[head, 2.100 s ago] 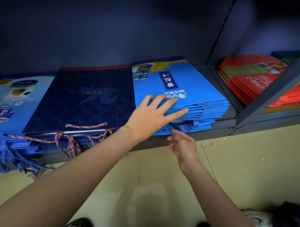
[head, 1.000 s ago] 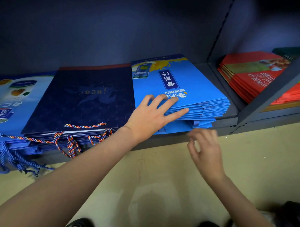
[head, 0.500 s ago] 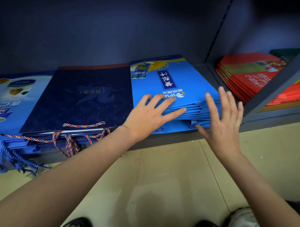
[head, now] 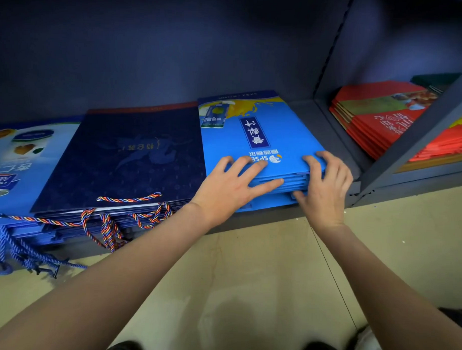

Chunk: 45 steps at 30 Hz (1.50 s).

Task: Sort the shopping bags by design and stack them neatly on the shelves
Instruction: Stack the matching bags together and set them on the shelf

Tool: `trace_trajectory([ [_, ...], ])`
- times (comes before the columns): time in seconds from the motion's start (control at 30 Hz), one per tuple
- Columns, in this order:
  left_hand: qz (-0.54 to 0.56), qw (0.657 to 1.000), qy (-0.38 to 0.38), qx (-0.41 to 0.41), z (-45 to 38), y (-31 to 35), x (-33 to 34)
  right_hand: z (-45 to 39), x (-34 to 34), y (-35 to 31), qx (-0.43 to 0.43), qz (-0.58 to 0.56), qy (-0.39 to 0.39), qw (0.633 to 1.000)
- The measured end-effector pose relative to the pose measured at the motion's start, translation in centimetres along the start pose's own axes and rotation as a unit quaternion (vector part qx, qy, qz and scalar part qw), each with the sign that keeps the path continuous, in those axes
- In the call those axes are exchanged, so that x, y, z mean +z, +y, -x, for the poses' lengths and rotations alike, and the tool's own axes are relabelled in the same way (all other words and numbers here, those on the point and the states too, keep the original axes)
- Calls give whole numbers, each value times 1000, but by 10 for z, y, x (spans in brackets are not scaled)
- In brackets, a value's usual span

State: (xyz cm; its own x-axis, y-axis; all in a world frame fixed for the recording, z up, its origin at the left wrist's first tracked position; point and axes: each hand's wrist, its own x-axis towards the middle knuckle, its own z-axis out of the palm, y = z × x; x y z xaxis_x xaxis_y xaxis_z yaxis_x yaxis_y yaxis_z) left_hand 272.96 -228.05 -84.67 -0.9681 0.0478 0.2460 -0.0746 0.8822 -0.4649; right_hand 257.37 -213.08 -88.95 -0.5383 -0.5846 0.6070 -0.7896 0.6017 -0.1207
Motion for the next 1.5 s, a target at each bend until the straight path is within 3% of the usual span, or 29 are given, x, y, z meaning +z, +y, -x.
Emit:
trace_trajectory([
  [0.33,15,999,-26,-11,7,19,21,5,-3,14,-68,56,-108,990],
  [0.53,51,998,0,-39,13,23,24,-3,-8,23,-120,66,-155,978],
  [0.73,88,973,-80,-200,21,23,24,-5,-10,34,-172,125,-236,948],
  [0.9,90,964,-149,-200,11,20,16,-24,-13,28,-158,153,-310,925],
  [1.07,142,952,-200,-183,3,12,11,-39,-16,28,-97,48,-431,896],
  [1.2,276,868,-249,-331,8,11,6,-57,-28,30,-55,-36,-484,873],
  [1.27,308,847,-255,-351,8,9,3,-65,-30,33,-46,-43,-497,866],
  [1.5,267,869,-267,-320,8,-1,1,-71,-19,38,-12,-52,-518,854],
])
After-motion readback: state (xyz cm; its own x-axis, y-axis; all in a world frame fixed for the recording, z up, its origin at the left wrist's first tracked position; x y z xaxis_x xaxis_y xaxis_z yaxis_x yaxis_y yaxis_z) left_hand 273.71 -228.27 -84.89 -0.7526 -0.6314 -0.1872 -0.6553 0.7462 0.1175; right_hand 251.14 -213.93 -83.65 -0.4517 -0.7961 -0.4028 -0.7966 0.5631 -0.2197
